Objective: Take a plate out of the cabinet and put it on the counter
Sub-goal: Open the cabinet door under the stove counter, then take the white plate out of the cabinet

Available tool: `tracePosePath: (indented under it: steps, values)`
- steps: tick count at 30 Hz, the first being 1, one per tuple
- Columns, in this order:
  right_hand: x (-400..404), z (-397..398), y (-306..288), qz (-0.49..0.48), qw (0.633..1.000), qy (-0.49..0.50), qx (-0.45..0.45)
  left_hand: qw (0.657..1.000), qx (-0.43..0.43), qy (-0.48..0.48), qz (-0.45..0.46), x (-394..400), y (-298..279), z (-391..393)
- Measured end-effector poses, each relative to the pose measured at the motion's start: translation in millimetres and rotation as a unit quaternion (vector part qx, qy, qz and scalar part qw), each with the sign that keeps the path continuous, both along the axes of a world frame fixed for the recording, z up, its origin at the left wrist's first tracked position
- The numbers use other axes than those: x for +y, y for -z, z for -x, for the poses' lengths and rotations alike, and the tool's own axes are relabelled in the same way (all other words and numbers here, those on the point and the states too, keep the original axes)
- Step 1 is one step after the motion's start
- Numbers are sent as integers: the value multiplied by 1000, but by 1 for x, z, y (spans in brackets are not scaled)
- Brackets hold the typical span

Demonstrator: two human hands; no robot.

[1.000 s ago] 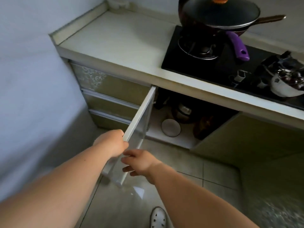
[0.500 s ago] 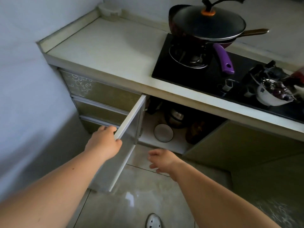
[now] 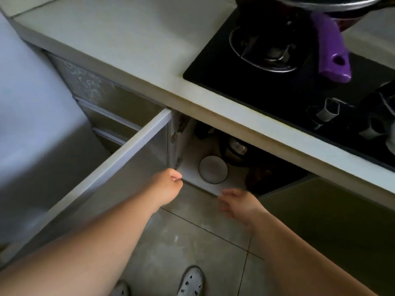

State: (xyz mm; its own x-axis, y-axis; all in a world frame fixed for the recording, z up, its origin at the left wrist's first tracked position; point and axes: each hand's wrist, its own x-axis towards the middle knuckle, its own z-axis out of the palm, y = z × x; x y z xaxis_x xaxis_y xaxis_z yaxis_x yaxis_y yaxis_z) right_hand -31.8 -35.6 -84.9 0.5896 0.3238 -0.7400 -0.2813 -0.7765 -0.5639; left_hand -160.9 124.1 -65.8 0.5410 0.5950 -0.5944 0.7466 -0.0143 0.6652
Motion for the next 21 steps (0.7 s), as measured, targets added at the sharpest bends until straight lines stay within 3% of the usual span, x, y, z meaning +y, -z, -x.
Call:
tracePosePath:
  steps: [7, 11, 21]
  values:
    - [0, -37, 90, 10, 998, 60, 9, 999, 13, -19, 33, 4, 90, -37]
    - [20, -50, 148, 0, 994, 93, 57, 999, 12, -17, 44, 21, 144, -57]
    - [31, -86, 313, -4, 986, 168, 9, 998, 12, -2, 56, 41, 302, -101]
